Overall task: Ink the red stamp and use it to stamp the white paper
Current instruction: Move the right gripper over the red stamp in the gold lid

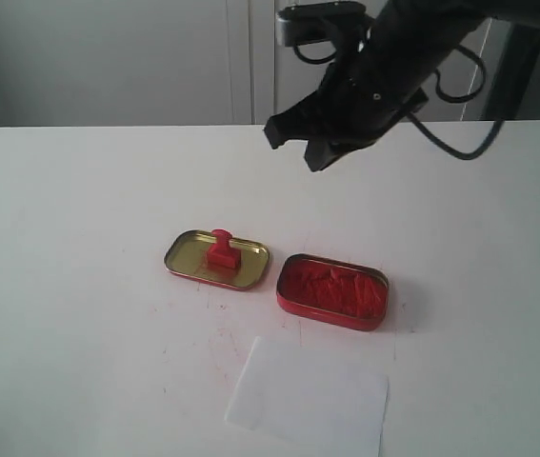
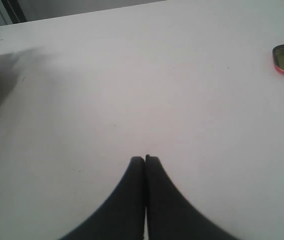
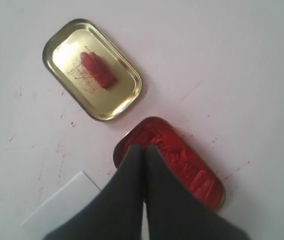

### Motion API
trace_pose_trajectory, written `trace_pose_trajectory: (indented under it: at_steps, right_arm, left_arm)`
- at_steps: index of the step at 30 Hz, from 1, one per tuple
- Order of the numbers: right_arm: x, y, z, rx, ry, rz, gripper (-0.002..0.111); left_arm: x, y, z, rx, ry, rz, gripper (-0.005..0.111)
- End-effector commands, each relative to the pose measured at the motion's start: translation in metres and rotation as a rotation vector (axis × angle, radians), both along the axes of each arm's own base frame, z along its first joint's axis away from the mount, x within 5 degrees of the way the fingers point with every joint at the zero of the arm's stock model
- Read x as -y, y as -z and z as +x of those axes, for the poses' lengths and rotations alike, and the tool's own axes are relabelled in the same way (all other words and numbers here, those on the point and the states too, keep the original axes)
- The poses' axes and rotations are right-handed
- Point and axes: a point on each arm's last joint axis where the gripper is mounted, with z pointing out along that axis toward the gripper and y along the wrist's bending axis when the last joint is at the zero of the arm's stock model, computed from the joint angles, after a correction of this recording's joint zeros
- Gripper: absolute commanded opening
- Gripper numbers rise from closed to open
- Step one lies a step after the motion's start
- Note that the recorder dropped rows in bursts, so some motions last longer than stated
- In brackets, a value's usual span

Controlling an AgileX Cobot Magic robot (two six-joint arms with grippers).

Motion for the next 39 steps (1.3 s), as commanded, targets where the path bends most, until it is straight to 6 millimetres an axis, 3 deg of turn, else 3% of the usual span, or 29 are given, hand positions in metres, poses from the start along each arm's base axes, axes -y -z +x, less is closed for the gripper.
trace_pose_trajectory:
  at_steps: [1,10,16,25,33,39]
  right_arm:
    - [-0.022,0.006,0.010,0.004,-0.083,-0.031,0.000]
    - [-0.061,0.023,0.022,-0.002,-0.212,-0.085,0.000]
    - [-0.091,0.046,0.036,0.014,-0.331,-0.142,0.000]
    - [-0.106,0.078,0.046,0.048,-0.524,-0.216,0.000]
    - [-0.115,0.093,0.049,0.086,-0.566,-0.222,0.042]
    - [-0.116,0.094,0.050,0.096,-0.564,-0.225,0.046]
  left_arm:
    - [0.000,0.001,0.000,0.003,-0.001,0.002,0.000]
    - [0.000,0.001,0.000,0.003,-0.001,0.002,0.000]
    - [0.000,0.001,0.000,0.003,-0.001,0.002,0.000]
    - [0.000,0.001,0.000,0.003,-0.001,0.002,0.000]
    - [0.004,0.001,0.000,0.003,0.077,0.001,0.000]
    - [0.006,0.000,-0.001,0.006,0.117,0.001,0.000]
